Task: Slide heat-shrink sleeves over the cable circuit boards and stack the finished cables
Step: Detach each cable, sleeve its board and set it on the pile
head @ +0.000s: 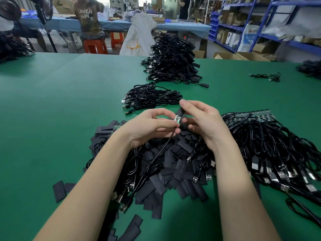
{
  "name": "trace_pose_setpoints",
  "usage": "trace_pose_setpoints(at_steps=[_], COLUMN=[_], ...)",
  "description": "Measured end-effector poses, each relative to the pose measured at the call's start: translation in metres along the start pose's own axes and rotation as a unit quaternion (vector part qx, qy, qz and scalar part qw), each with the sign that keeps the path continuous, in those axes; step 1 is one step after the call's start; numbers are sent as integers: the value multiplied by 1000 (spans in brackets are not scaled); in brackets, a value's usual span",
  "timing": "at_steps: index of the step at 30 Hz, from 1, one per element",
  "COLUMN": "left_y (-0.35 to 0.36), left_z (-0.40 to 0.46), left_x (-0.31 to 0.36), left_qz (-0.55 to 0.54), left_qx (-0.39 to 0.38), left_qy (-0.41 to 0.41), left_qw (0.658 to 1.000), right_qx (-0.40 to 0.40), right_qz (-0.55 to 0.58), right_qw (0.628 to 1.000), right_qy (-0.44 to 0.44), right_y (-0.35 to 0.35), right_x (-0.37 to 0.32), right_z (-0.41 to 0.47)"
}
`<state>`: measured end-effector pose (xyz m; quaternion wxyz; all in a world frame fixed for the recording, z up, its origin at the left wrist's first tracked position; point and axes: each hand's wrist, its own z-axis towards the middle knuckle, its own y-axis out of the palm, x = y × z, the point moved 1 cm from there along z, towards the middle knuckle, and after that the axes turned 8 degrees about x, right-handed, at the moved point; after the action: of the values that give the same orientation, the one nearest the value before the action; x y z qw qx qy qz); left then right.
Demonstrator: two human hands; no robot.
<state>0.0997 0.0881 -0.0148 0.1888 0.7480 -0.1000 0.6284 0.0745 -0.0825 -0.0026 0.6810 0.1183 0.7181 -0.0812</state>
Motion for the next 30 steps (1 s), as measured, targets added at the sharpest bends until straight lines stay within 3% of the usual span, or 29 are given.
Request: trace_pose_setpoints(at_steps=[6, 12, 16, 23, 30], left_y=[-1, -7, -8, -5, -4], left_z=[-1, -3, -2, 1, 1], left_x=[4, 7, 5, 3, 5], left_qz=[-37, -71, -78, 35, 158], left_qx=[-31, -51, -24, 69, 83], left_qy=[-8, -29, -39, 72, 148], left_qw=[999, 996, 996, 994, 973], right_qx=[-88, -98, -92, -47, -3], right_qz=[118, 148, 143, 141, 175], right_qw=[989, 984, 985, 989, 984], right_qy=[-7, -11, -7, 7, 22], right_y=[-5, -4, -4, -2, -4], right_x=[-1, 1, 3, 6, 5], right_z=[-2, -1, 0, 5, 5])
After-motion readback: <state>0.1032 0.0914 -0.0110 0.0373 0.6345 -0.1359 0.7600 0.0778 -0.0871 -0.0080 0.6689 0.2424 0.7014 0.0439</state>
